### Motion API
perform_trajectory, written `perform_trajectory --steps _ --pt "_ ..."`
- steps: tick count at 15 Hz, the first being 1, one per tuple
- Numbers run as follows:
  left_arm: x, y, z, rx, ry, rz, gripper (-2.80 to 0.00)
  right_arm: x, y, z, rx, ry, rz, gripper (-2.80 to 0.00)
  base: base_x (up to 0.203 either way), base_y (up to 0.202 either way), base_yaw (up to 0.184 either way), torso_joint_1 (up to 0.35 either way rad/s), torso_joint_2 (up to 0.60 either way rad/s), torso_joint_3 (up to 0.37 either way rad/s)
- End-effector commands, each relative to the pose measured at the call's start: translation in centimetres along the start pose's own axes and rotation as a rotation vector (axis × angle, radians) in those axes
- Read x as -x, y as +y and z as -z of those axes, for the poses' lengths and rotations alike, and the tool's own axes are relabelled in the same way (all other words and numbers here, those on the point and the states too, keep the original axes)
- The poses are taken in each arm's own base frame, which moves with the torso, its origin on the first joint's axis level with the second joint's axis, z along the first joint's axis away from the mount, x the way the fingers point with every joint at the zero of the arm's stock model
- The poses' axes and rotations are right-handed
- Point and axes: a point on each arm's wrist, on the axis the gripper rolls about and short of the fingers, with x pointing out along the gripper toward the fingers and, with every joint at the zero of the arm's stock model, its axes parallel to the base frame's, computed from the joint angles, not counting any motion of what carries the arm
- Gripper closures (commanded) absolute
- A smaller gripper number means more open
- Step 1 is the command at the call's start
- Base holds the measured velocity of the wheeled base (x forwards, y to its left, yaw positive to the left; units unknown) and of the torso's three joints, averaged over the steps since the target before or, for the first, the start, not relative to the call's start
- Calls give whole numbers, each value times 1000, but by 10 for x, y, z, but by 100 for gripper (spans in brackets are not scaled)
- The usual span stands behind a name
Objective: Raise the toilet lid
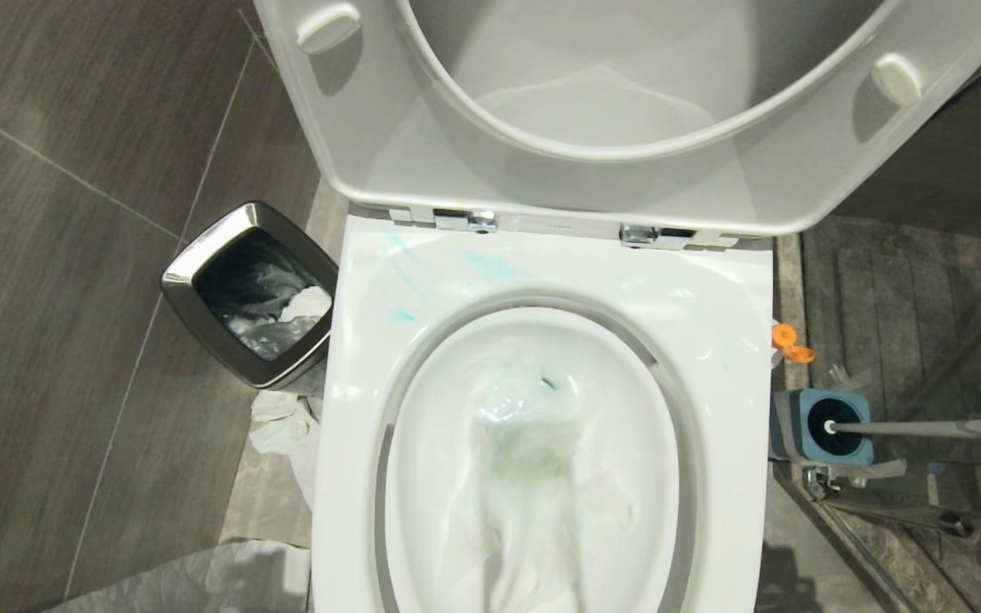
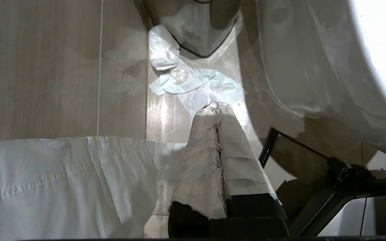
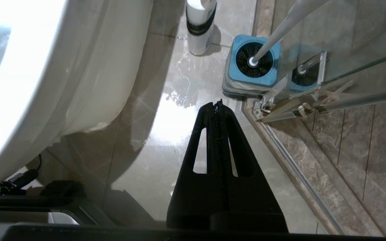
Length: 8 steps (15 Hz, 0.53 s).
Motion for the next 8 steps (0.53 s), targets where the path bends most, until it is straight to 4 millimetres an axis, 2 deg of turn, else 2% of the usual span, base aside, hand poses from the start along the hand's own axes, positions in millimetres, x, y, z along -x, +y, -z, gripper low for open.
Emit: perform_trajectory --steps 1,8 --pt "0 0 0 -2 2 0 0 0 0 0 0 2 -1 0 0 0 0 4 2 -191" --pt "0 0 0 4 0 0 0 0 0 0 0 2 0 0 0 0 0 2 3 -175"
